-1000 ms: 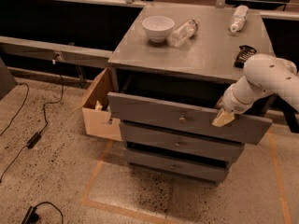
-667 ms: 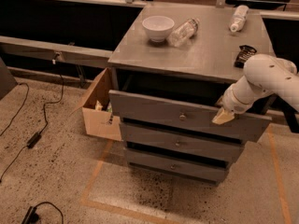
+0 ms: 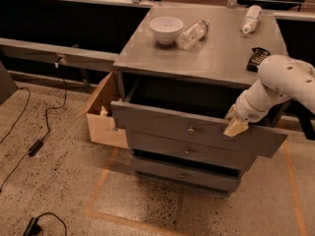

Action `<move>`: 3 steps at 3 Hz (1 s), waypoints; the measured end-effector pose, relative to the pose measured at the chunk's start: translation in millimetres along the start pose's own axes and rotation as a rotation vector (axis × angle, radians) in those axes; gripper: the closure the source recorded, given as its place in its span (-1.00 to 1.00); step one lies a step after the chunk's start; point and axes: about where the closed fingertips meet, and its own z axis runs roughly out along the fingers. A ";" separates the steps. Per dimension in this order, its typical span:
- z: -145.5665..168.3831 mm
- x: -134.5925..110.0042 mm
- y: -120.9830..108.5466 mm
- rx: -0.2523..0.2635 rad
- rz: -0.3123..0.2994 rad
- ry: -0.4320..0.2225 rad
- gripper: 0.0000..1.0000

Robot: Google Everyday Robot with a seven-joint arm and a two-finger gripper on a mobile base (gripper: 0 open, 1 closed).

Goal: Open top drawer

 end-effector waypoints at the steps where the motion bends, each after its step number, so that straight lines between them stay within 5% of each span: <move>1: -6.6 -11.1 24.8 -0.077 -0.007 -0.006 0.01; 2: -6.5 -11.1 24.8 -0.077 -0.007 -0.006 -0.43; 3: -17.8 -27.4 55.1 -0.171 -0.009 -0.027 -0.90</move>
Offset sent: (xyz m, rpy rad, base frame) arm -0.1615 0.0881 0.0736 0.1570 0.4804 0.1936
